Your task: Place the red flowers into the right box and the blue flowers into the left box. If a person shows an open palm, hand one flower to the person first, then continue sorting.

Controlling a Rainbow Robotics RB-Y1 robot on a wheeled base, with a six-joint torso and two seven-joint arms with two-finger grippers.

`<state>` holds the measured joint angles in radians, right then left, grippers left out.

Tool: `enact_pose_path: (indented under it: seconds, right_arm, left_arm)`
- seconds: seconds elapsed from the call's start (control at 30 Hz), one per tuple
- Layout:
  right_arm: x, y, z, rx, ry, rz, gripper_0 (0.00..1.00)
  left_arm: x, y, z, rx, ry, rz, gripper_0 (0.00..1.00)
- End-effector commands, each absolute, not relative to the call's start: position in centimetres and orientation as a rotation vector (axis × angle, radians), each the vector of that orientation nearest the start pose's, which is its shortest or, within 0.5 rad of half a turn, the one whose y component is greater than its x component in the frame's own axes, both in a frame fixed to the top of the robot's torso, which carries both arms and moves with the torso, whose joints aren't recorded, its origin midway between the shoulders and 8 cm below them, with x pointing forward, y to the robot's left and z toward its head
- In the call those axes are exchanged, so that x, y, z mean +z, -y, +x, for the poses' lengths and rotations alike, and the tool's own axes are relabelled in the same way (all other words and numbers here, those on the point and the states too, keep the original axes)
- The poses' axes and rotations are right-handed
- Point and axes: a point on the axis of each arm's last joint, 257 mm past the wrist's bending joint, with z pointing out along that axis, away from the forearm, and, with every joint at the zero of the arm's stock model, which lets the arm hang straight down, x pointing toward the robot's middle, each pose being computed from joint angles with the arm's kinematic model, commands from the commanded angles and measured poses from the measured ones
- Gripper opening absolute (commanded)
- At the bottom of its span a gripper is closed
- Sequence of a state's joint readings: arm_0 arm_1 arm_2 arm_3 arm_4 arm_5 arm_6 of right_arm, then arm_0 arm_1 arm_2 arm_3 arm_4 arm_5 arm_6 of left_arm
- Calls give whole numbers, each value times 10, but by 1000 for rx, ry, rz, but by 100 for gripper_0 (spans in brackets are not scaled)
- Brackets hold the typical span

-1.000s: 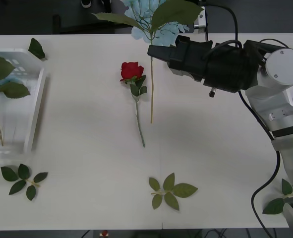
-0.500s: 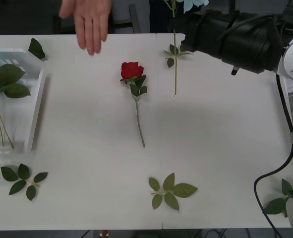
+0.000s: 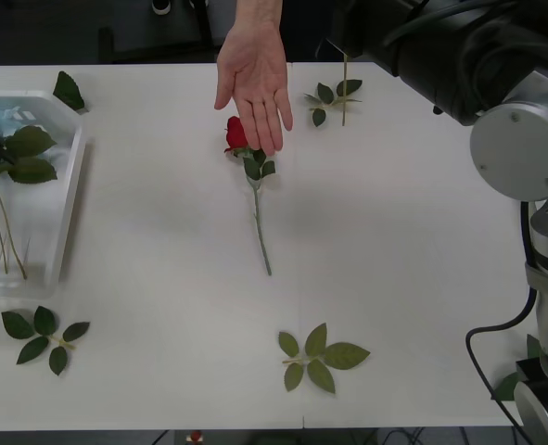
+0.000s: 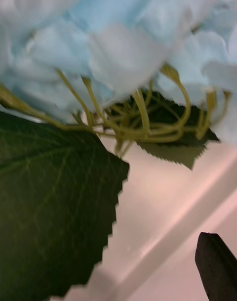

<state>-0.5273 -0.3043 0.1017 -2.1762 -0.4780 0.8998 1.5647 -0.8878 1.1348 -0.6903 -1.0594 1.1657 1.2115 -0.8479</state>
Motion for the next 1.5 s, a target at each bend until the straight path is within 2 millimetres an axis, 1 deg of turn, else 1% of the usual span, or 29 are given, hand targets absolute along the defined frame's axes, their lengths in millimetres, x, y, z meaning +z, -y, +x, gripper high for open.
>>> enact_pose_path:
  seconds: [0.03,0.07,0.1,0.13,0.17,0.23,0.33,0.43,0.47,0.57,0.6,0.63,1.5]
  right_arm:
    - [124,35,510,352,-1320,-419,0]
    - [127,32,512,329,-1309,-403,0]
    - [129,28,513,329,-1305,-396,0]
    - [132,23,517,330,-1295,-377,0]
    - [135,20,519,331,-1288,-368,0]
    - [140,8,528,334,-1266,-343,0]
    - [143,2,540,341,-1253,-312,0]
    - [144,-1,549,343,-1249,-293,0]
    - [144,0,551,338,-1249,-293,0]
    - [142,0,553,335,-1255,-289,0]
    - [142,0,553,335,-1255,-289,0]
    - [142,-1,553,342,-1257,-287,0]
    - [140,-2,553,353,-1263,-284,0]
  left_arm:
    - [-167,-463,527,-78,-2608,-813,93]
    - [-163,-452,526,-115,-2623,-803,92]
    - [-160,-447,526,-133,-2628,-799,93]
    - [-156,-438,526,-163,-2638,-784,92]
    - [-155,-435,525,-173,-2641,-779,92]
    - [-151,-423,527,-204,-2646,-744,93]
    - [-152,-417,529,-205,-2650,-712,93]
    - [-154,-412,530,-210,-2658,-691,93]
    - [-154,-411,530,-213,-2659,-691,92]
    - [-155,-402,530,-231,-2669,-662,92]
    - [-155,-402,530,-231,-2669,-662,92]
    - [-154,-397,531,-238,-2668,-648,93]
    - [-154,-407,535,-205,-2649,-652,92]
